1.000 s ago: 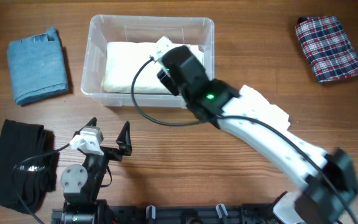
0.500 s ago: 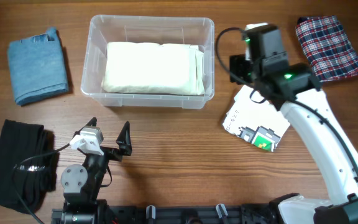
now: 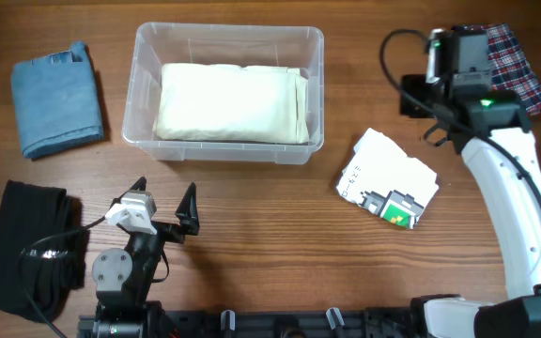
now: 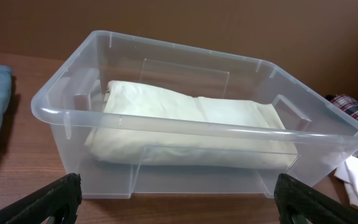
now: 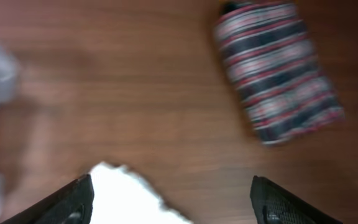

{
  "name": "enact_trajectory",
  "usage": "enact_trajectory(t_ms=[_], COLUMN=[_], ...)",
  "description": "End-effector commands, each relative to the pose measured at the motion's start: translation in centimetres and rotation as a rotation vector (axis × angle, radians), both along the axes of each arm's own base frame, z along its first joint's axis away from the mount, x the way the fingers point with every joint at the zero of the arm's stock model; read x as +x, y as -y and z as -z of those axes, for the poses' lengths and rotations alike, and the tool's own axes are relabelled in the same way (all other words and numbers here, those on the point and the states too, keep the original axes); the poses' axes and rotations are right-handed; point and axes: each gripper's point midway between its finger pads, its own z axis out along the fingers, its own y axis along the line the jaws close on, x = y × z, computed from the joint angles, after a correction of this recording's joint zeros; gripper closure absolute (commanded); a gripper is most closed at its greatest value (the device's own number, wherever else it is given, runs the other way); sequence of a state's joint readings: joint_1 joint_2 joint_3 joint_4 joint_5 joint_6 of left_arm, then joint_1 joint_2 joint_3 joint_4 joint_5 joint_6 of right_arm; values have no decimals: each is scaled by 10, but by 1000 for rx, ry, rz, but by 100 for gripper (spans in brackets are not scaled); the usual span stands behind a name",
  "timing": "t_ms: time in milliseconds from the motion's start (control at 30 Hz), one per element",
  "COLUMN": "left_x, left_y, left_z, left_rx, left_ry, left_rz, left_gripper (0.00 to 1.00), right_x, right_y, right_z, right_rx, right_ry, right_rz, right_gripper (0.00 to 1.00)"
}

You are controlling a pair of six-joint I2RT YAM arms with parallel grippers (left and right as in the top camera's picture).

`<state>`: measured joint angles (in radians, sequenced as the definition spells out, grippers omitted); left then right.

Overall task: Pack container
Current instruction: 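Move the right gripper to the plaid cloth and grasp its edge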

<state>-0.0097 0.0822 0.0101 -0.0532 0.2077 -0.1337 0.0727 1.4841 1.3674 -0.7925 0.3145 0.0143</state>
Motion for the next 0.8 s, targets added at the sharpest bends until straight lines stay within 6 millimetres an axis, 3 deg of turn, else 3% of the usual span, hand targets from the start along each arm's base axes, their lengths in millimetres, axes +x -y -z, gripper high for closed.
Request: enact_trajectory(t_ms=[0,133,333,600,767], left_x=[0,0,0,0,0], left_y=[0,0,0,0,0], left_z=[2,2,2,2,2], left_rx=[-10,-10,-10,-10,-10], left_ry=[-8,-8,-8,-8,-8], left_rz=[3,3,3,4,3], left_gripper=[0,0,0,0,0], right_x=[-2,11,40,88,98], right_y=[65,107,142,152,159], right_z=[-31,-32,20,100,130], right_rx=[-236,-274,-303,-390,-375], right_ry=[58,99,13,-75,-84], right_rz=[159,255,240,130,117], right_gripper=[25,25,18,14,7])
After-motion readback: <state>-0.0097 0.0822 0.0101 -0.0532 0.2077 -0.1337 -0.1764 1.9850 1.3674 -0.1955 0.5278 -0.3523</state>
